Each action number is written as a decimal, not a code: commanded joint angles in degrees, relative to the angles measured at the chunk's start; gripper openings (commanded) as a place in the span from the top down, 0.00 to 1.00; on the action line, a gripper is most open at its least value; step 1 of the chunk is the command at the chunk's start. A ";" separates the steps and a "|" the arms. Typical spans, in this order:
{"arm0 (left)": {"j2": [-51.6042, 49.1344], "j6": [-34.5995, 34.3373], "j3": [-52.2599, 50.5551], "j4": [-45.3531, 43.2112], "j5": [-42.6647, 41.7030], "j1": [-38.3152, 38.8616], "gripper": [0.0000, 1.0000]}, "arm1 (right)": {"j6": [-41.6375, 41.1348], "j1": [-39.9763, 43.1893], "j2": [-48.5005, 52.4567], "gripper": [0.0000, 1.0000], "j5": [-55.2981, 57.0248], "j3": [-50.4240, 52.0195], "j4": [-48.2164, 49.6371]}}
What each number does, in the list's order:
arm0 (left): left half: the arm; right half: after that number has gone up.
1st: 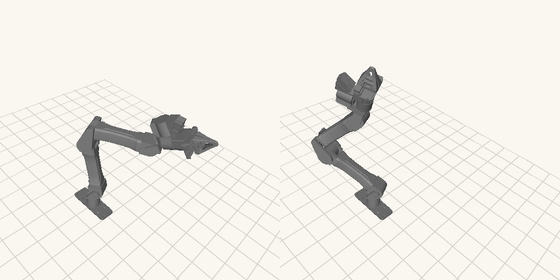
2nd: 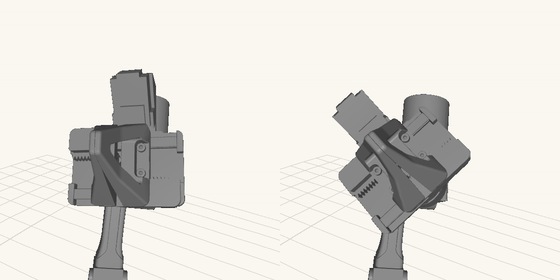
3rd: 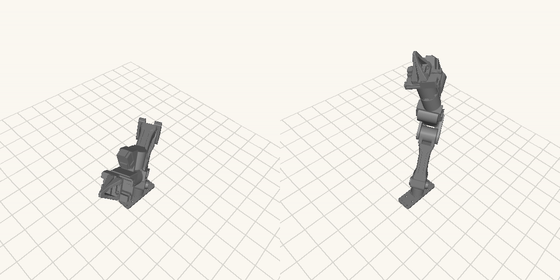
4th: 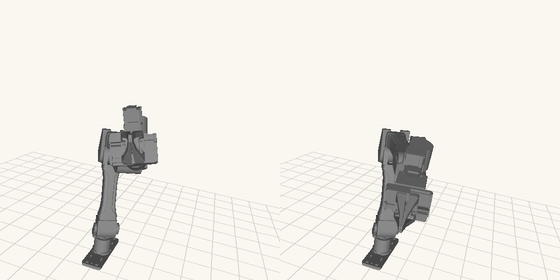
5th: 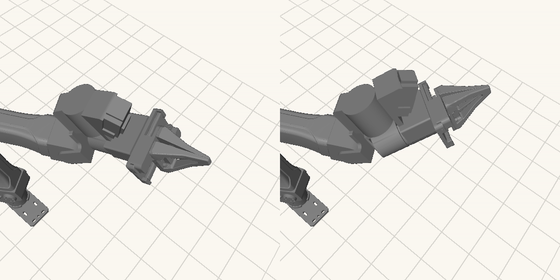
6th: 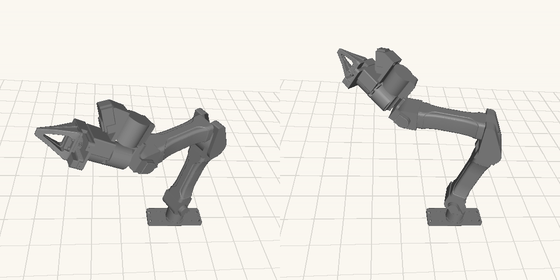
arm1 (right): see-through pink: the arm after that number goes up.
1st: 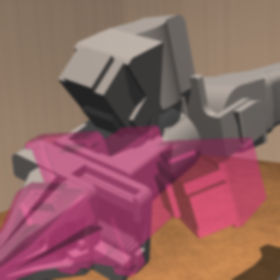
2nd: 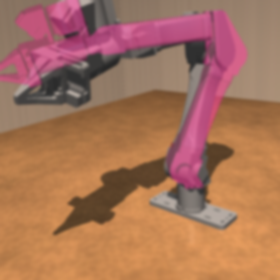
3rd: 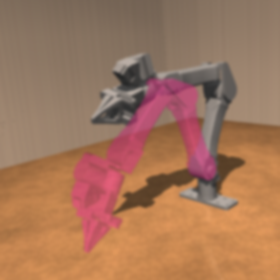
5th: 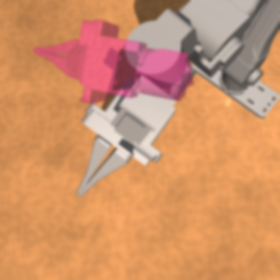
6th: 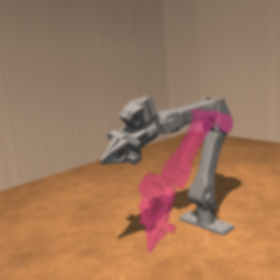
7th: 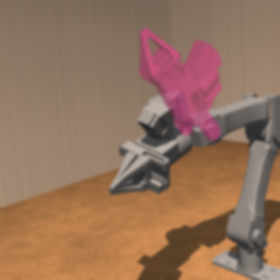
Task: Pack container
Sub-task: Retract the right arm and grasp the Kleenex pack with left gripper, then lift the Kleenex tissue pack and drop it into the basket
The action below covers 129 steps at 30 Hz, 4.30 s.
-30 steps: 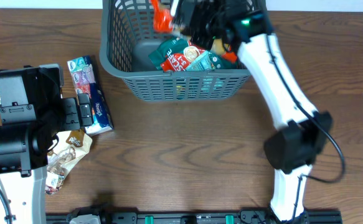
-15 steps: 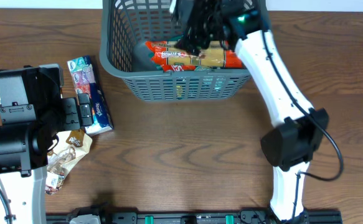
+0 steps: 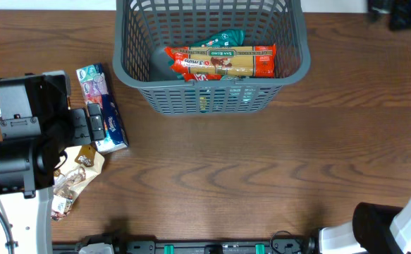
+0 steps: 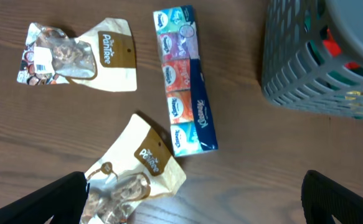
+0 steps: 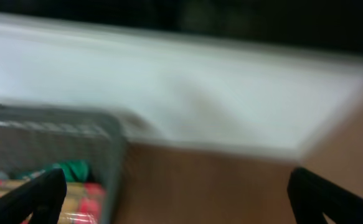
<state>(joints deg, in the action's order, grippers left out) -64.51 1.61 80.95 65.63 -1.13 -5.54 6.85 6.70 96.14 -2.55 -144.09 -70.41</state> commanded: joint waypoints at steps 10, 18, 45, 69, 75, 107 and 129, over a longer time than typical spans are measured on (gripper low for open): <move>-14.64 -2.03 1.05 -7.91 0.13 -0.50 0.01 | -8.79 11.39 10.88 0.01 -3.17 26.80 -2.99; -28.13 -3.43 1.03 -9.27 0.04 -3.45 0.01 | -7.08 10.62 14.56 0.01 -4.17 47.17 10.14; -53.92 -2.10 0.22 -24.57 -3.85 -3.50 0.03 | -0.87 10.47 14.91 0.01 -6.91 64.24 27.43; -21.31 -6.40 15.32 -20.28 -4.92 -2.40 0.94 | -0.31 10.51 14.91 0.01 -6.93 64.24 28.39; -18.25 4.15 27.28 -24.26 -5.09 5.68 0.94 | -0.33 10.47 14.91 0.01 -6.95 64.24 28.65; -51.82 54.64 29.64 -29.38 -9.97 28.24 0.61 | -0.24 10.47 14.91 0.01 -8.44 64.24 28.00; -25.94 48.06 29.66 -28.15 6.16 28.57 0.06 | 0.57 10.47 14.91 0.01 -8.44 64.24 27.36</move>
<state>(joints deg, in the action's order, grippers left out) -94.83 52.84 110.08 37.30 -3.31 22.92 6.55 17.82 110.43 -10.52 -80.16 -42.87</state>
